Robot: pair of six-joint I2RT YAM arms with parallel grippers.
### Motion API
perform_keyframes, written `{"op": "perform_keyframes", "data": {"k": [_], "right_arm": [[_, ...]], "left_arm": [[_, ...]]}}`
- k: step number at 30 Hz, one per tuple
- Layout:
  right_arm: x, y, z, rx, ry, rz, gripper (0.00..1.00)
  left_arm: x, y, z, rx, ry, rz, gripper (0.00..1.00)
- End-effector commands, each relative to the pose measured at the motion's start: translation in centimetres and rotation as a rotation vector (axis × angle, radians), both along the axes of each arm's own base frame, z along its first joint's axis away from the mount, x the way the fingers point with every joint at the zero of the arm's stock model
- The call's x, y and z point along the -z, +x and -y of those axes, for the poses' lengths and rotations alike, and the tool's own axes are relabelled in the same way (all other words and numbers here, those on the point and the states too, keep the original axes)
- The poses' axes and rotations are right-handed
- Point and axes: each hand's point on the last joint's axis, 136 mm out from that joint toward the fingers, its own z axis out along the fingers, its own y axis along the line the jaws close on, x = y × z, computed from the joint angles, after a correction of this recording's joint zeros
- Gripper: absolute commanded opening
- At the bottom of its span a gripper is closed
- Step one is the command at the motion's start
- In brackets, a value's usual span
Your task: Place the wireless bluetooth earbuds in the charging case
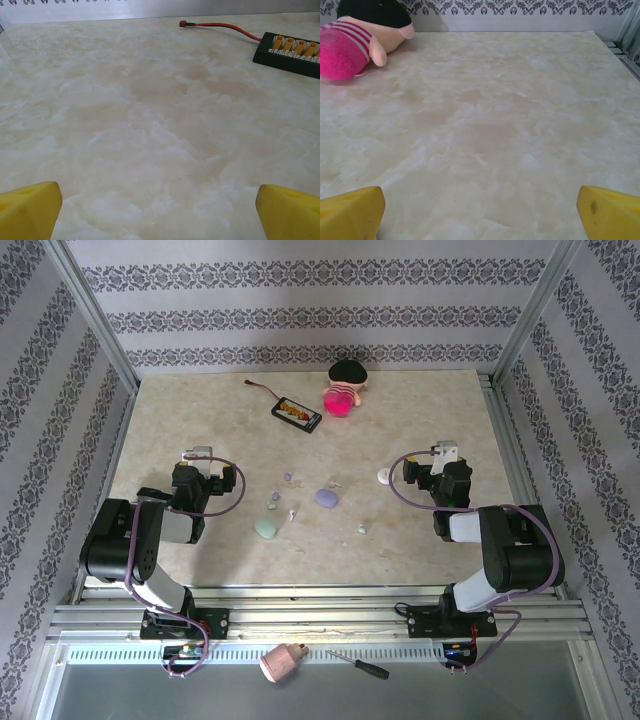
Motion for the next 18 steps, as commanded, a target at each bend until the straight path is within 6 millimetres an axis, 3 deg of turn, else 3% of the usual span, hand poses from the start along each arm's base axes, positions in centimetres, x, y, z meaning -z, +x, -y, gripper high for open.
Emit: {"op": "perform_keyframes", "data": {"k": [1, 6, 11, 18], "right_arm": [[-1.2, 0.6, 0.1, 0.003, 0.0, 0.037, 0.99], [-1.3, 0.6, 0.0, -0.002, 0.001, 0.044, 0.98], [-3.0, 0.1, -1.3, -0.039, -0.043, 0.055, 0.98], [-5.8, -0.5, -3.0, -0.06, -0.116, 0.043, 0.98]], "left_arm": [[-0.5, 0.4, -0.3, 0.003, 0.007, 0.007, 0.99], [-0.6, 0.4, -0.1, 0.015, 0.012, 0.012, 0.99], [-2.7, -0.3, 0.3, -0.005, 0.063, 0.033, 0.99], [-4.4, -0.6, 3.1, 0.081, 0.089, -0.053, 0.99]]}}
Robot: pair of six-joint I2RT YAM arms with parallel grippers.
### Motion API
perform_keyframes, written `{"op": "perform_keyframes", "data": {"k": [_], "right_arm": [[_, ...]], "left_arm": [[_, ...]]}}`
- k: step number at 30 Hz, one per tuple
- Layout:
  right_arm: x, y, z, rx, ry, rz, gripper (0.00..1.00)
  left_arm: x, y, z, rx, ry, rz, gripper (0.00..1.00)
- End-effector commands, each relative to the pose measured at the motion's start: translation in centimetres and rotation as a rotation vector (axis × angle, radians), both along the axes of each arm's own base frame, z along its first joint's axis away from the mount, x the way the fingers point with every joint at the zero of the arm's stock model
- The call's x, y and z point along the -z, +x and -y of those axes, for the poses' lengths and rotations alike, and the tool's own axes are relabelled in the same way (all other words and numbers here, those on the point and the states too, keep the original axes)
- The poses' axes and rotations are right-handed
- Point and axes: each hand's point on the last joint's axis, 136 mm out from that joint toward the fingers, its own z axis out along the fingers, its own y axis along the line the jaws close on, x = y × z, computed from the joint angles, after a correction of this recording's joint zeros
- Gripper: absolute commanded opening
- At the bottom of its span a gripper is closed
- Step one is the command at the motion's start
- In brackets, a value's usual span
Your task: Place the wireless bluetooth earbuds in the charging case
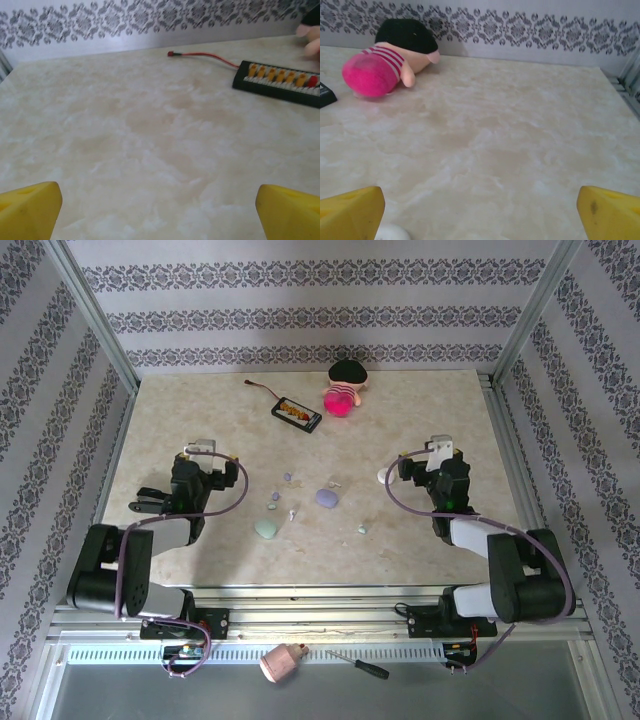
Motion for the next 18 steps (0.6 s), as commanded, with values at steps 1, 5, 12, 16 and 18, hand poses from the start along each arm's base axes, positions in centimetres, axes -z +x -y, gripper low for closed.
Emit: {"op": "perform_keyframes", "data": {"k": [1, 5, 12, 16, 18], "right_arm": [[-1.7, 0.0, -1.0, -0.014, -0.054, -0.018, 0.98], [-2.9, -1.2, -6.2, -0.237, -0.081, -0.067, 0.98], [-1.5, -6.4, -16.2, -0.706, -0.262, -0.246, 0.98], [-0.1, -8.6, -19.0, -0.854, -0.314, -0.334, 0.98], [0.8, -9.2, -19.8, -0.895, -0.341, -0.393, 0.93]], "left_arm": [[0.4, -0.2, 1.7, 0.047, 0.038, -0.115, 0.99], [-0.2, -0.2, 6.0, 0.168, 0.097, -0.183, 0.99], [-2.2, -0.8, 9.6, 0.239, -0.146, -0.207, 0.99], [-2.7, -1.6, 9.6, 0.215, -0.232, -0.221, 0.99], [-2.7, -2.0, 9.3, 0.199, -0.243, -0.233, 0.99]]}}
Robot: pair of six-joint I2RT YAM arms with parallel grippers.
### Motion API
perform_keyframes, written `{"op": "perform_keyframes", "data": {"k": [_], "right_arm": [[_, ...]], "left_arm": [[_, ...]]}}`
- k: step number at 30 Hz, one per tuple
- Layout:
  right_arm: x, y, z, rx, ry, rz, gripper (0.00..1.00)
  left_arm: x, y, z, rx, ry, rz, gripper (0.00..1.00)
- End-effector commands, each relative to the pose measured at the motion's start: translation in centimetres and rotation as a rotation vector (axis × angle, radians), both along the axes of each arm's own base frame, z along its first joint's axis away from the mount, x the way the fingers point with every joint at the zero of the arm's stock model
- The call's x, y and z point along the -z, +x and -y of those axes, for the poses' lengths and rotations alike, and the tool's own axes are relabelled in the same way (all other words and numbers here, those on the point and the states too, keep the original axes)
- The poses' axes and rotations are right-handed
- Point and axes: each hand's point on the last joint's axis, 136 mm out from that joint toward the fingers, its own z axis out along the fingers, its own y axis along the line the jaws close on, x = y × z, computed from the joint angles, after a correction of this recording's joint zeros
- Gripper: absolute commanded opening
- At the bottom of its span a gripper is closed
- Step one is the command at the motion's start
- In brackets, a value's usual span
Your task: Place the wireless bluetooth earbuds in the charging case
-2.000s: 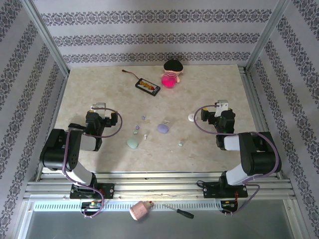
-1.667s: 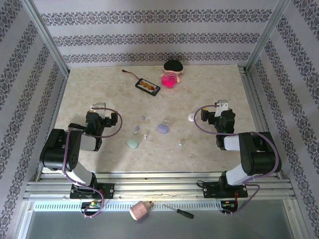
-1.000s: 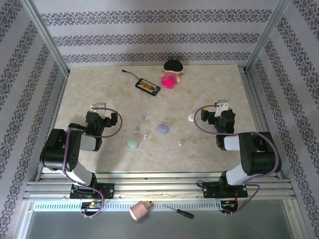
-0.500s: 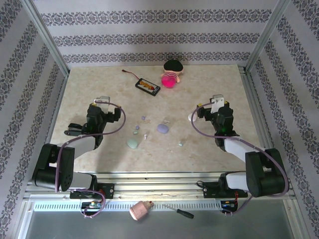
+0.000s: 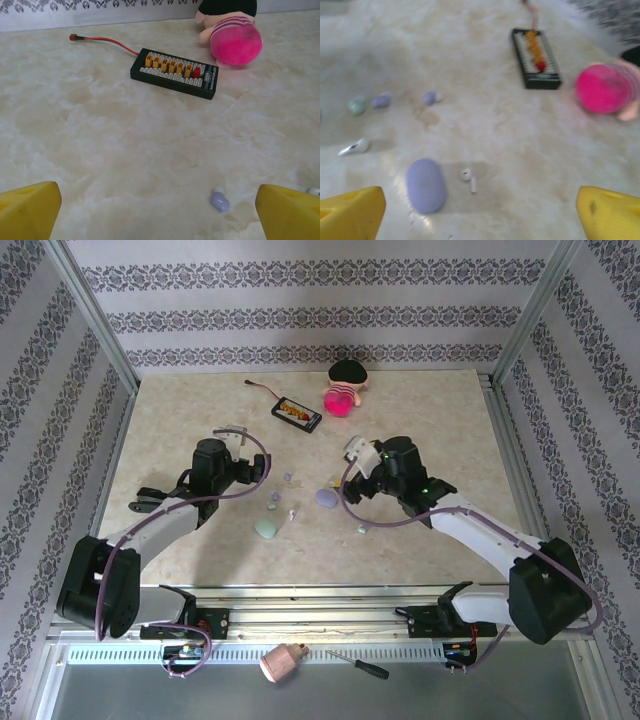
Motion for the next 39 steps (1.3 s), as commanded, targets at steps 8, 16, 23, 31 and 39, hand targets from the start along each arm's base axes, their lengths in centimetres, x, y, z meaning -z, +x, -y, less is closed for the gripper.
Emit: {"op": "perform_keyframes", "data": {"k": [8, 16, 23, 31, 39], "right_arm": [[6.4, -2.5, -2.1, -0.161, -0.257, -0.254, 0.71], [8.9, -1.3, -3.8, -0.197, -0.314, -0.313, 0.72], [11.0, -0.6, -4.2, -0.215, -0.368, -0.365, 0.62], [12.2, -0.7, -4.9, -0.249, -0.398, -0.425, 0.58], [12.8, -1.3, -4.8, -0.283, -0.432, -0.465, 0.56]], "left_arm": [[0.5, -2.1, -1.0, -0.061, -0.065, -0.066, 0.99], [0.6, -2.4, 0.0, 0.011, -0.064, -0.043, 0.99], [0.8, -2.6, 0.0, 0.018, -0.049, -0.046, 0.99], [0.9, -2.5, 0.6, 0.051, -0.058, -0.056, 0.99], [0.8, -2.5, 0.6, 0.054, -0.053, -0.05, 0.99]]}}
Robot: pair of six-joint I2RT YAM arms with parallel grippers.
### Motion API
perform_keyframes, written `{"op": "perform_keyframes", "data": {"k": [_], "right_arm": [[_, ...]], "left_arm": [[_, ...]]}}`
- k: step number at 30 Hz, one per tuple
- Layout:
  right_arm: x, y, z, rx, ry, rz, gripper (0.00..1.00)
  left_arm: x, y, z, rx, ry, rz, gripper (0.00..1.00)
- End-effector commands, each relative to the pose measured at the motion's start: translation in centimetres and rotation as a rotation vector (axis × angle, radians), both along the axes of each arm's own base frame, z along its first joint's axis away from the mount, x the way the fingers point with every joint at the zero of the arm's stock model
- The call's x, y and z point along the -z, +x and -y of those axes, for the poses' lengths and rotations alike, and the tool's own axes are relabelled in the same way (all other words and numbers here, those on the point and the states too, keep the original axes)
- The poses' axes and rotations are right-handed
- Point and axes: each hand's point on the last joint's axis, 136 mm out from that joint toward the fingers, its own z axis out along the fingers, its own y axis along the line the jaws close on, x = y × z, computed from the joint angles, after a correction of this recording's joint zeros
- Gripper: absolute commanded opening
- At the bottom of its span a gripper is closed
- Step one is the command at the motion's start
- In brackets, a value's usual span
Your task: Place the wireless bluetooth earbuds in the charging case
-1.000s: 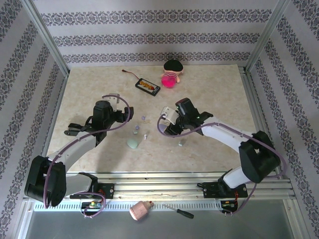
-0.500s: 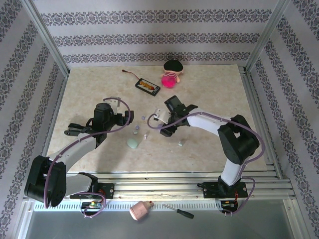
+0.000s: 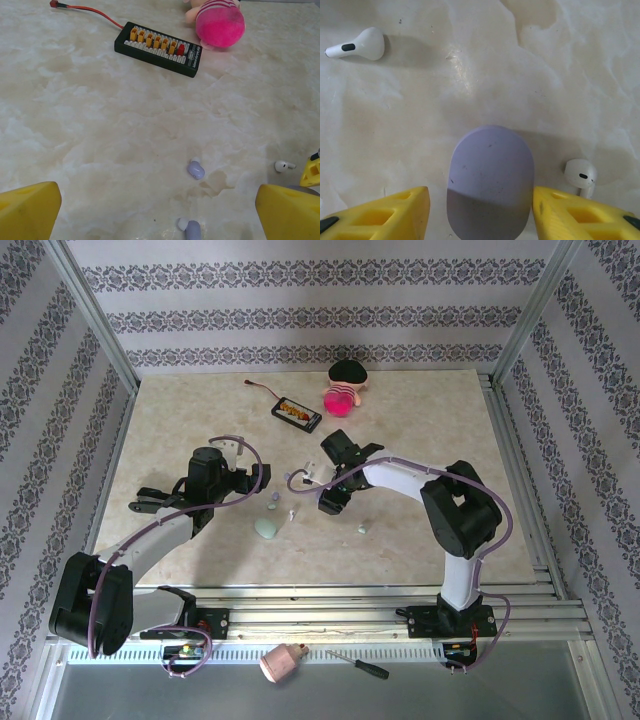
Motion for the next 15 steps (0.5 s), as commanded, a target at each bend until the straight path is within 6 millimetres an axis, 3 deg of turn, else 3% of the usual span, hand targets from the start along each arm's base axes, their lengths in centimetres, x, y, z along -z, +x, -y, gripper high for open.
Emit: {"op": "perform_keyframes", "data": {"k": [1, 6, 10, 13, 15], "right_arm": [[0.8, -0.8, 0.0, -0.045, -0.04, -0.043, 0.56], [1.6, -0.8, 0.6, -0.049, -0.084, -0.063, 0.49], [1.4, -0.6, 0.5, -0.049, -0.074, -0.047, 0.5], [0.9, -0.5, 0.3, -0.051, -0.054, -0.046, 0.39], [0.3, -0.6, 0.1, -0.054, -0.036, -0.034, 0.38]], "left_arm": [[-0.4, 0.0, 0.1, 0.018, 0.012, 0.019, 0.99], [-0.3, -0.1, 0.0, 0.019, 0.015, 0.021, 0.99], [-0.2, -0.1, 0.0, 0.018, 0.021, 0.021, 0.99], [-0.2, 0.0, 0.0, 0.02, 0.025, 0.023, 0.99], [-0.1, 0.0, 0.0, 0.021, 0.028, 0.022, 0.99]]}}
